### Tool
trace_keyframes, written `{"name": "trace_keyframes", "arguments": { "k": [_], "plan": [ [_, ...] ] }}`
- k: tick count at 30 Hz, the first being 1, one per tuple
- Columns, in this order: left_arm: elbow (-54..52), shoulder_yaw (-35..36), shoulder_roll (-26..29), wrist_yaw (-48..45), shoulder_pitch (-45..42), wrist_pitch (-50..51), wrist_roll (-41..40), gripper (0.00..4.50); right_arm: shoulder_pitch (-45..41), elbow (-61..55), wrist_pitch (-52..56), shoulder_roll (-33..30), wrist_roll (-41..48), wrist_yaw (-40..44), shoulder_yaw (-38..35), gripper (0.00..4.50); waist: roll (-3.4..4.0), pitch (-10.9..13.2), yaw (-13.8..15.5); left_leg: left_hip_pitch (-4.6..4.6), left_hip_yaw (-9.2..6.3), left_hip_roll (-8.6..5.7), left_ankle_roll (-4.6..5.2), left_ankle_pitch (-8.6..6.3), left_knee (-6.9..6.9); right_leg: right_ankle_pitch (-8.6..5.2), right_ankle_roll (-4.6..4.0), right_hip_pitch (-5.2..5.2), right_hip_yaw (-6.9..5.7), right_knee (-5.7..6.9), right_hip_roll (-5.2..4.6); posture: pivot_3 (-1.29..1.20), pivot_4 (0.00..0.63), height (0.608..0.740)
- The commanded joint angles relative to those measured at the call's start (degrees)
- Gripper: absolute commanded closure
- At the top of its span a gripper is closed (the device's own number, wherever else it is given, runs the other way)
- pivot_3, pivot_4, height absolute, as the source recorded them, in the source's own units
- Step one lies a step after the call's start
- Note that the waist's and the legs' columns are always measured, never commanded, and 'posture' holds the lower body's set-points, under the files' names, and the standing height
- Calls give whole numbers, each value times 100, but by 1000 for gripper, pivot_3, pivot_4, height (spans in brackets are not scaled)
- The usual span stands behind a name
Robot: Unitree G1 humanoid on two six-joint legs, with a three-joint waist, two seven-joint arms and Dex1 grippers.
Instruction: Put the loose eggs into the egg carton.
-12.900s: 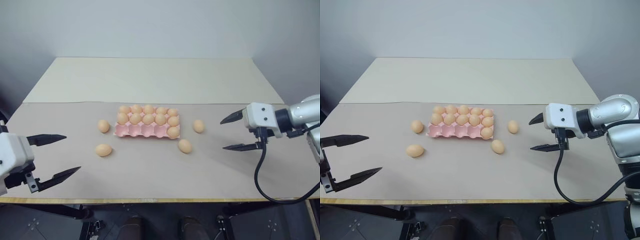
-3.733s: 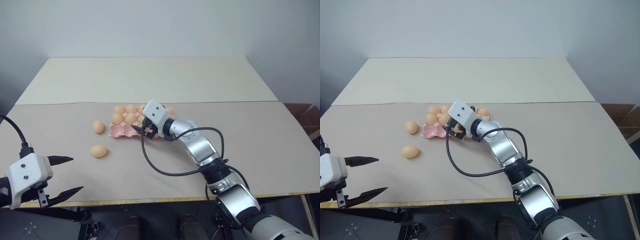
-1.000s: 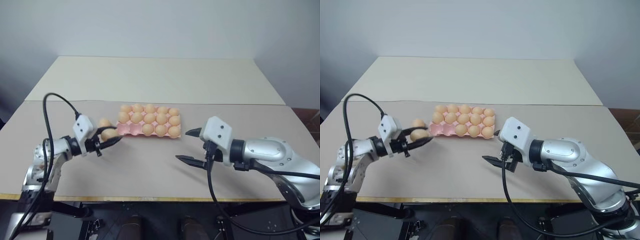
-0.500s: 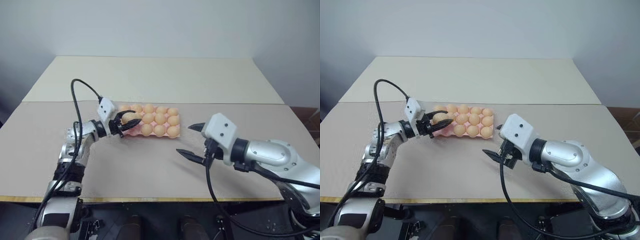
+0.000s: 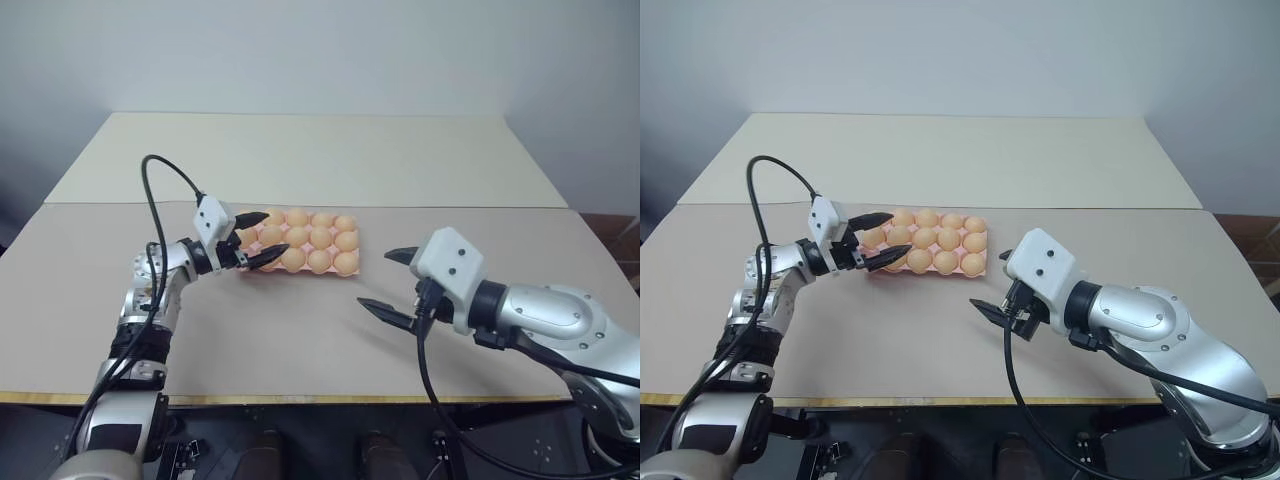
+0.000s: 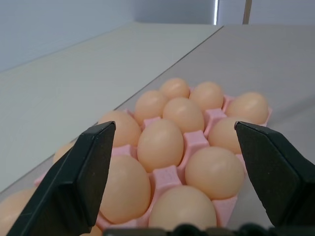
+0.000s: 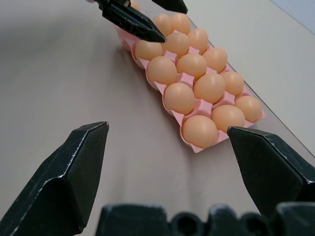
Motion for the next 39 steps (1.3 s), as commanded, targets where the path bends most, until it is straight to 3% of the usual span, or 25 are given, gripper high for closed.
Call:
{"name": "trace_keyframes", "arguments": {
  "k": [1, 7, 11, 15, 21, 25, 31, 39],
  "plan": [
    [-892, 360, 559, -69, 503, 246, -163, 287, -81, -58, -169, -126, 68, 161, -132, 0, 0, 0, -36, 2, 0, 2, 0, 0, -2, 0, 0, -1, 1, 1, 1, 0, 150, 740],
    [-2263, 1015, 1674, -149, 1956, 716, -289, 287, -106, 148, -468, -336, 202, 683, -278, 0, 1, 0, -16, 9, 2, 9, 0, 0, -5, 0, 0, 3, 2, -2, 2, 0, 150, 740],
    [-3208, 1992, 2216, -167, 3338, 1031, -371, 287, -179, 388, -922, -401, 223, 1118, -211, 0, 1, 0, 9, 15, 4, 14, 0, -1, -6, 0, 0, 10, 2, -12, -5, 0, 150, 740],
    [-3791, 2704, 2280, 104, 4162, 1357, -391, 287, -301, 640, -1265, -366, 107, 1347, 45, 0, 1, 0, 52, 13, 3, 20, 0, -1, -10, 0, 0, 12, -5, -19, -5, 0, 150, 740],
    [-4360, 3140, 2079, 528, 4506, 2020, -697, 139, -454, 970, -1607, -319, -85, 1563, 382, 0, -1, 0, 51, 19, 3, 19, 0, -1, -6, 0, 0, 19, -6, -19, -4, 0, 150, 740],
    [-4496, 2905, 1839, 1230, 4459, 2157, -286, 139, -509, 1100, -1708, -333, -179, 1665, 485, 0, -1, 0, 42, 14, 5, 14, 1, -2, -10, 0, 0, 12, -2, -21, -4, 0, 150, 740],
    [-3817, 2049, 1238, 2580, 3260, 2709, 186, 139, -489, 1047, -1567, -326, -237, 1577, 492, 0, -5, -3, 90, 21, -1, 6, 1, -1, -2, 0, -1, 20, -5, -7, -4, 0, 150, 740],
    [-2442, 1292, 671, 2822, 2064, 2276, 373, 139, -390, 809, -1301, -411, -179, 1350, 289, 0, -10, -6, 98, 5, 2, 3, 1, -2, -6, 0, 0, 1, 0, -8, -3, 0, 150, 740]
  ]
}}
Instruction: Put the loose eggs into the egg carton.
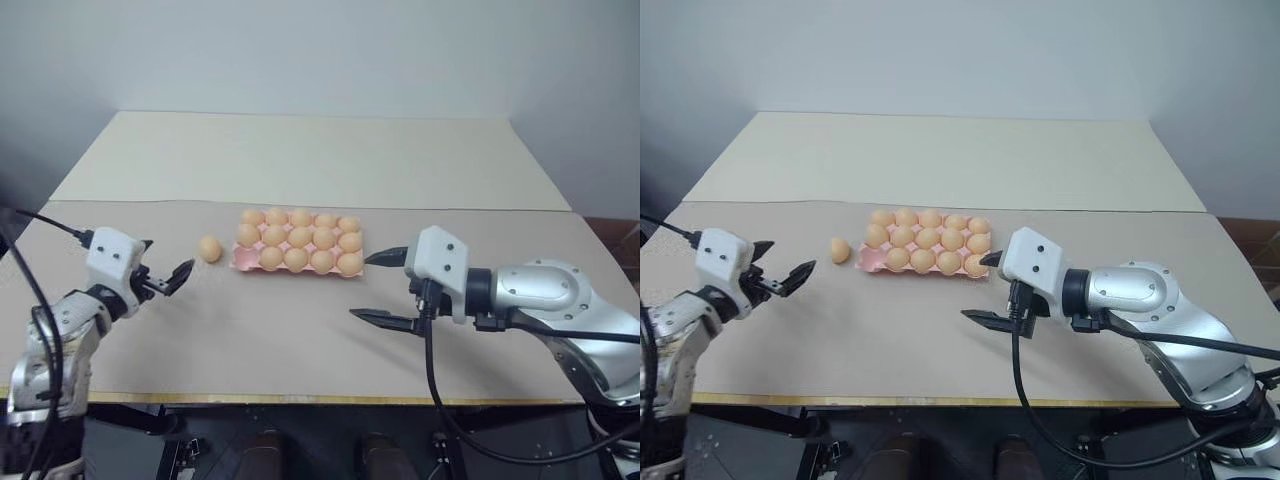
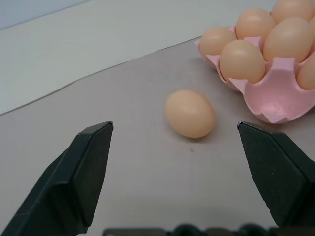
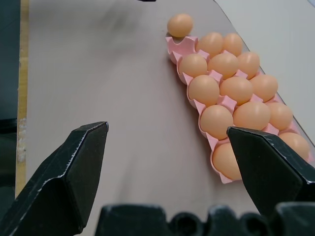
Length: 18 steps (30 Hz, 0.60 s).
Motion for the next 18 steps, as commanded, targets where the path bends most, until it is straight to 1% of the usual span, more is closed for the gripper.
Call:
{"name": "trace_keyframes", "arguments": {
  "k": [1, 7, 12, 16, 18],
  "plan": [
    [708, -246, -143, 87, -511, -473, 193, 139, 25, -283, 154, -88, 60, -174, -335, 0, 0, 0, 10, 1, -1, -1, 0, 0, 0, 0, 0, 1, -1, 3, -1, 0, 150, 740],
    [1888, -663, -320, 228, -1350, -957, 566, 139, 143, -470, 350, -131, 98, -329, -458, 0, -2, -1, 15, 4, -2, -4, 0, 0, 4, 0, 0, 7, -3, 4, -1, 0, 150, 740],
    [2792, -890, -459, 256, -1789, -1450, 810, 139, 186, -590, 476, -127, 95, -461, -509, 0, -3, -1, 10, -3, 0, -5, 0, 0, 4, 0, 0, 1, -2, 2, -2, 0, 150, 740],
    [3597, -1088, -678, 261, -2115, -1961, 997, 139, 234, -637, 538, -118, 107, -538, -551, 0, -3, -2, 18, -2, -1, -6, 0, 1, 6, 0, 0, 3, -4, 7, -2, 0, 150, 740],
    [3836, -1070, -799, 250, -2231, -2061, 936, 139, 243, -649, 550, -122, 97, -557, -550, 0, -4, -2, 20, -2, -1, -6, 0, 1, 9, 0, 0, 3, -4, 7, -2, 0, 150, 740]
  ]
}}
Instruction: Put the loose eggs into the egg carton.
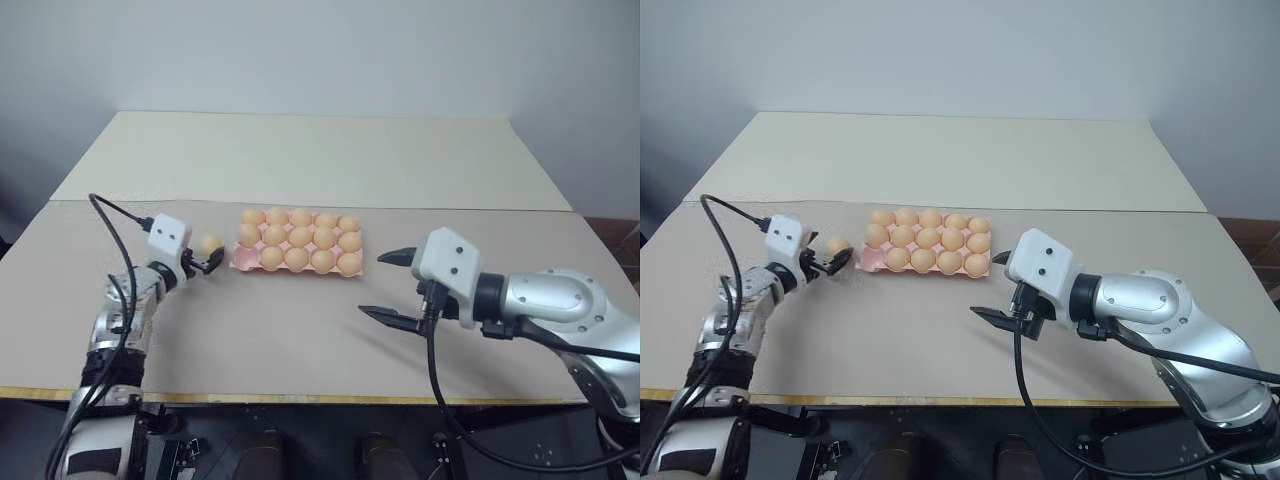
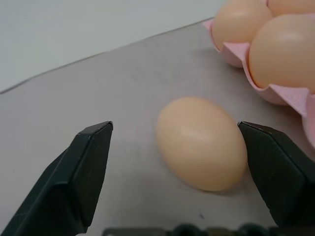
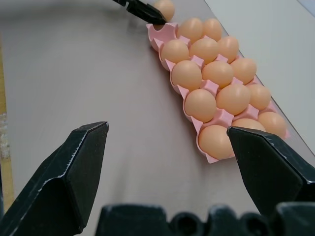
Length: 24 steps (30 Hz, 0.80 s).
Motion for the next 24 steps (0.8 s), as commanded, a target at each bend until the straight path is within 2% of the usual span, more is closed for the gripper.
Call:
{"name": "trace_keyframes", "arguments": {
  "k": [1, 8, 12, 15, 16, 21, 24],
  "plan": [
    [346, -33, -107, -12, -260, -408, 43, 139, -20, -188, 35, -30, 72, -76, -213, 0, -1, 0, 0, 0, 0, -1, 0, 0, 0, 0, 0, 1, 0, -1, -1, 0, 150, 740],
    [1071, -44, -204, 55, -507, -1041, 132, 139, -21, -193, 88, -12, 73, -160, -246, 0, -1, -1, -2, -1, -1, -1, 0, 0, 0, 0, 0, -1, -1, 0, 0, 0, 150, 740],
    [1368, -59, -216, -3, -671, -1362, 173, 1019, -17, -184, 98, 6, 56, -184, -229, 0, -2, -1, -2, -1, 0, -1, 0, 0, 2, 0, 1, 1, -1, 0, 0, 0, 150, 740],
    [1489, -111, -216, 141, -759, -1450, 303, 2066, -16, -170, 107, 13, 36, -208, -212, 0, -1, -1, -2, -3, 0, -1, 0, 0, 0, 0, 1, -1, -2, -1, 0, 0, 150, 740],
    [1515, -148, -193, 142, -764, -1494, 355, 2283, -16, -171, 111, 15, 37, -215, -213, 0, -1, -1, -2, -4, 0, -1, 0, 0, 1, 0, 1, -2, -2, -1, 0, 0, 150, 740],
    [1441, -93, -168, 128, -699, -1541, 335, 2283, -13, -182, 114, 22, 48, -262, -195, 0, -2, -1, -3, -3, 0, -1, 0, 0, 2, 0, 1, -1, -2, 1, 0, 0, 150, 740],
    [1042, -19, -31, 118, -509, -1524, 315, 2283, -9, -196, 117, 27, 50, -288, -189, 0, -2, -1, -14, -3, -1, -1, 0, 0, 1, 0, 1, -1, -2, 1, 0, 0, 150, 740]
  ]
}}
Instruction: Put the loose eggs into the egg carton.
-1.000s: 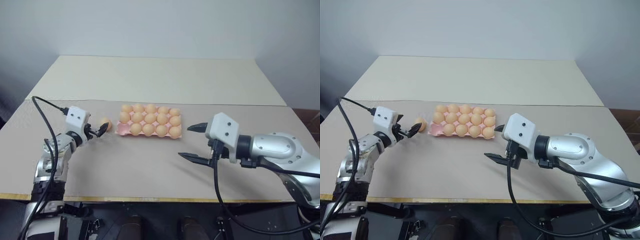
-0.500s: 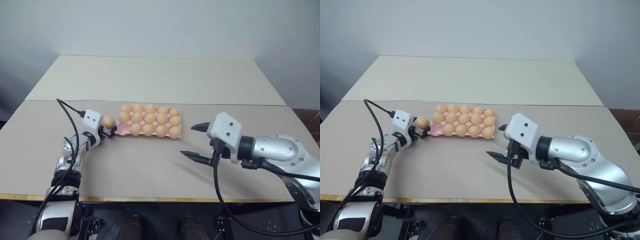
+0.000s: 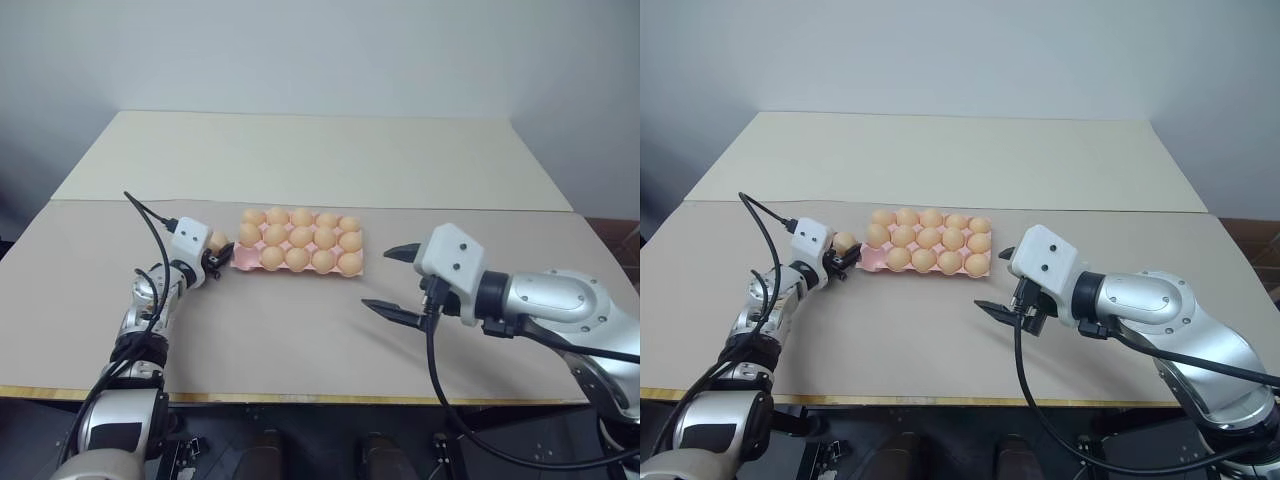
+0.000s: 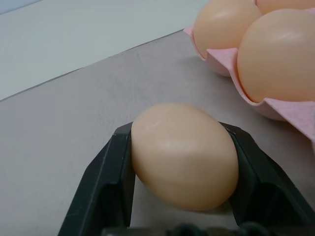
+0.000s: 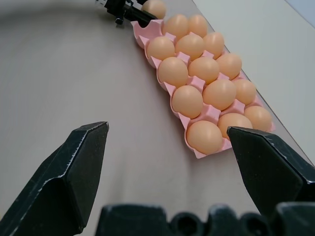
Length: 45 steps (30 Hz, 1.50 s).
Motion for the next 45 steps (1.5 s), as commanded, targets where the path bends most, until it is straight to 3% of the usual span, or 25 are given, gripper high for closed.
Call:
{"name": "trace_keyframes", "arguments": {
  "k": [1, 9, 14, 24, 31, 42, 45],
  "plan": [
    [-648, 168, 249, 3, 180, -86, -90, 2283, -15, -191, 11, 10, 55, -61, -126, 0, 0, 0, -17, -1, 0, 1, 0, 0, -1, 0, 0, -1, 1, -1, 0, 0, 150, 740],
    [-2431, 640, 658, -797, 821, 257, -1031, 2283, -7, -237, 25, 59, 71, -157, -133, 0, 0, 0, -29, 1, -1, 4, -1, 0, -1, 0, 0, -1, 2, 1, -1, 0, 150, 740],
    [-3337, 483, 669, -1790, 1104, 826, -1764, 2283, -2, -254, 22, 149, 14, -247, -67, 0, 0, 0, -3, 0, -1, 2, -1, 0, 1, 0, 0, 4, 0, -3, -5, 0, 150, 740],
    [-2697, 12, 393, -1970, 699, 494, -1332, 2283, 89, -477, 155, 180, 64, -459, -200, 0, 0, 0, -10, 2, -2, 2, 0, 0, 1, 0, 0, 3, 0, -1, 2, 0, 150, 740],
    [-2320, -83, 263, -2119, 531, 100, -1234, 52, 134, -572, 294, 164, 104, -518, -324, 0, 0, 0, -11, 1, -1, 1, 0, 0, 1, 0, 0, 2, 1, -2, 1, 0, 150, 740],
    [-3517, 216, 710, -2543, 1094, 585, -1772, 17, 138, -514, 230, 157, 138, -530, -308, 0, 0, 0, -65, 2, -2, 5, 0, 0, -2, 0, 0, 1, 2, -2, 2, 0, 150, 740],
    [-4603, 573, 1211, -2756, 1696, 1184, -2248, 17, 93, -432, 178, 77, 149, -420, -371, 0, 0, 0, -107, 3, -3, 5, 0, 0, -1, 0, 0, 3, 3, -1, 2, 0, 150, 740]
  ]
}}
